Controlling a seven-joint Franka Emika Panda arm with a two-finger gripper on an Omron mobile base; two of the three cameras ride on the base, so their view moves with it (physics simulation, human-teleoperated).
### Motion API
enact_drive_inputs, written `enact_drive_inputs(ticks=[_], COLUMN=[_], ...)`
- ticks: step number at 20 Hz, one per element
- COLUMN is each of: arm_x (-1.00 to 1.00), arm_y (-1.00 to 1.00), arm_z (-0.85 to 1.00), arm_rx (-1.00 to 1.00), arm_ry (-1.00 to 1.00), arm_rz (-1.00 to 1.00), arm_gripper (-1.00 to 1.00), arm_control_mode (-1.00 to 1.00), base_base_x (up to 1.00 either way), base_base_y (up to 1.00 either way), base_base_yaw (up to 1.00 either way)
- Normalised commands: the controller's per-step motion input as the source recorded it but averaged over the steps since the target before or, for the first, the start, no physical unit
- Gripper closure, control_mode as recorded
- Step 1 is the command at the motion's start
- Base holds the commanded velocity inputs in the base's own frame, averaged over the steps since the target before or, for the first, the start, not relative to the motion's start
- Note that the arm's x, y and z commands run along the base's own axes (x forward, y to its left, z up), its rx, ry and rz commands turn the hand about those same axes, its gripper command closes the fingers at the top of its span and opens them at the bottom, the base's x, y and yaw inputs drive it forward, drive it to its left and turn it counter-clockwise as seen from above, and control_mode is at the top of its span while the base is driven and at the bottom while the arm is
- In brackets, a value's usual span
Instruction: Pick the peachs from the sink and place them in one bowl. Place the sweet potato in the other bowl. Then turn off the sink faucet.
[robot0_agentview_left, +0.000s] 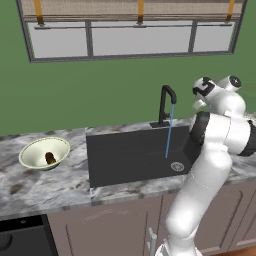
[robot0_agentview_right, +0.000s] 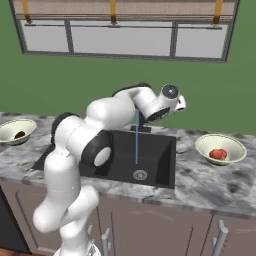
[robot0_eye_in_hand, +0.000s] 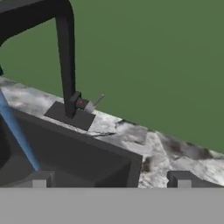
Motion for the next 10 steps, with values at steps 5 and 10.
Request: enact_drive_inputs(ticks=[5,10], arm_x=[0.58,0.49], arm_y=[-0.02,-0.40], arm_z=[-0.36,-0.10], arm_rx=[0.21,0.22], arm_ry=[0.00,0.00], arm_rz=[0.36,0.38], arm_gripper=[-1.00,-1.00], arm_control_mode=[-1.00,-1.00], base_base_x=[0.00,0.00], base_base_y=[0.00,0.00], base_base_yaw=[0.00,0.00])
